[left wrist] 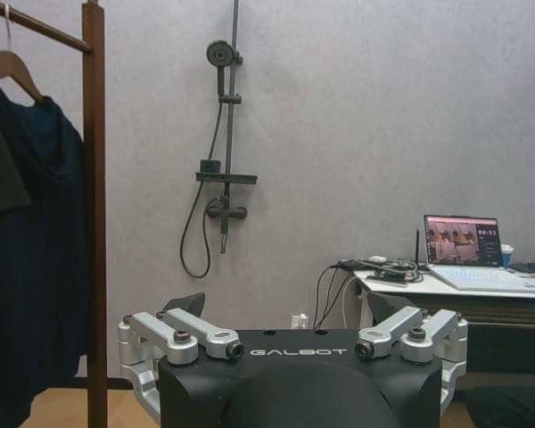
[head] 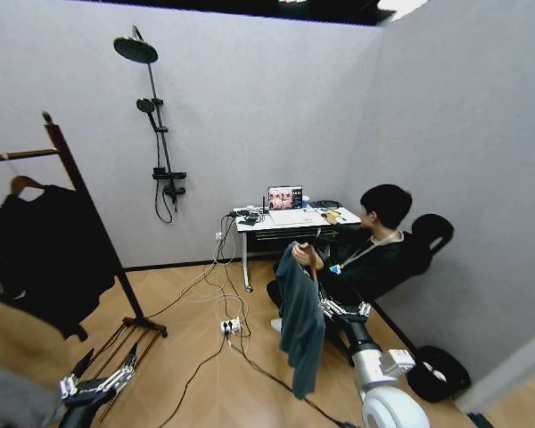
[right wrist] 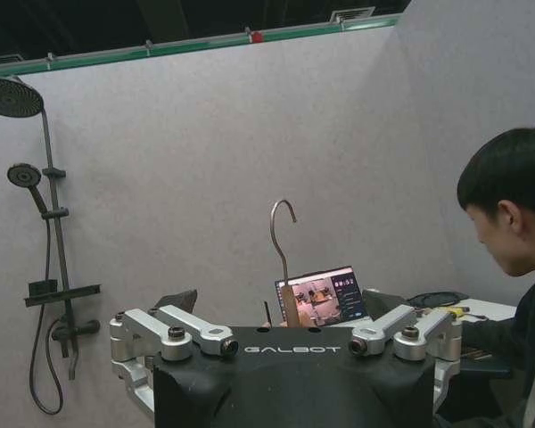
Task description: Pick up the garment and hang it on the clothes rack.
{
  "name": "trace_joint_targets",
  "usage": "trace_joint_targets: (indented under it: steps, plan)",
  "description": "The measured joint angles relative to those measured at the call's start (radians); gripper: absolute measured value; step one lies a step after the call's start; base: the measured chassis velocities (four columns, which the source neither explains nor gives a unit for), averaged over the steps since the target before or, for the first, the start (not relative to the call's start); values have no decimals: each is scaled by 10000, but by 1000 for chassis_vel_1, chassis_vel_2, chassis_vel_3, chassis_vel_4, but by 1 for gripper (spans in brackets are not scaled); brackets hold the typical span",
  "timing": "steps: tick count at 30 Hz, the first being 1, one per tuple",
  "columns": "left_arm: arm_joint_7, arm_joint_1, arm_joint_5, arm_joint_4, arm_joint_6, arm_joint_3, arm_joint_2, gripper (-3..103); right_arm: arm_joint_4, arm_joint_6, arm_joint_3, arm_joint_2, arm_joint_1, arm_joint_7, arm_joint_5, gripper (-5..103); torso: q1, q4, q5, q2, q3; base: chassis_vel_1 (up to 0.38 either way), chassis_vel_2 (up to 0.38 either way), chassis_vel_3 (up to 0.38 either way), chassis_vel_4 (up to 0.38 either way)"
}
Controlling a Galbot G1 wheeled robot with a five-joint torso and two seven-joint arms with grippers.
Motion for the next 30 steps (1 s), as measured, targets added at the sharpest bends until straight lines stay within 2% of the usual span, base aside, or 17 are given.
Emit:
trace_joint_targets:
  steps: [1,3,4,6,7,9,10,13,18,23,30]
  plan:
    - [3,-3,0,0,0,1,1,100,-85,29,7,-36,64,29,36,100,8,-10,-8,-2,1,-229,193,235,-217]
    - [3,-4,0,0,0,0,1,100,-110,55,9,-48,86,41,53,100,8,-13,-14,-1,0,-229,193,235,-199]
    - [3,-2,0,0,0,0,1,100,-187,101,7,-71,189,88,102,100,6,-1,0,-2,1,-127,178,60,-67]
    - [2,-1,0,0,0,0,1,100,-209,101,12,-79,222,92,125,100,7,1,4,-3,1,-74,143,60,-67]
    - [2,-1,0,1,0,0,1,100,-266,82,57,-114,302,88,180,100,5,-5,-9,-2,1,-21,-14,-7,50]
    - [0,1,0,1,-1,0,1,100,-313,37,95,-155,376,71,215,100,-5,-2,-11,0,-2,-10,-7,-4,25]
    - [0,2,0,0,0,0,0,100,-421,-55,156,-238,512,9,285,100,-20,-5,2,7,-6,50,-41,-23,30]
    - [1,3,0,0,0,0,1,100,-755,-307,241,-452,891,-64,449,100,-24,-9,-6,10,-7,50,-142,-71,45]
    - [1,2,0,0,0,0,1,100,-1443,-593,317,-774,1674,-125,592,100,-20,-6,-7,10,-7,24,-34,-32,11]
    - [-1,0,0,0,0,0,1,100,-2420,-753,-47,-1194,2604,-408,783,100,0,-4,-6,2,-1,0,0,0,0]
    - [0,0,0,0,0,0,1,100,-3199,-679,-423,-1068,3064,-585,514,100,-5,-6,-5,3,-2,0,0,0,0]
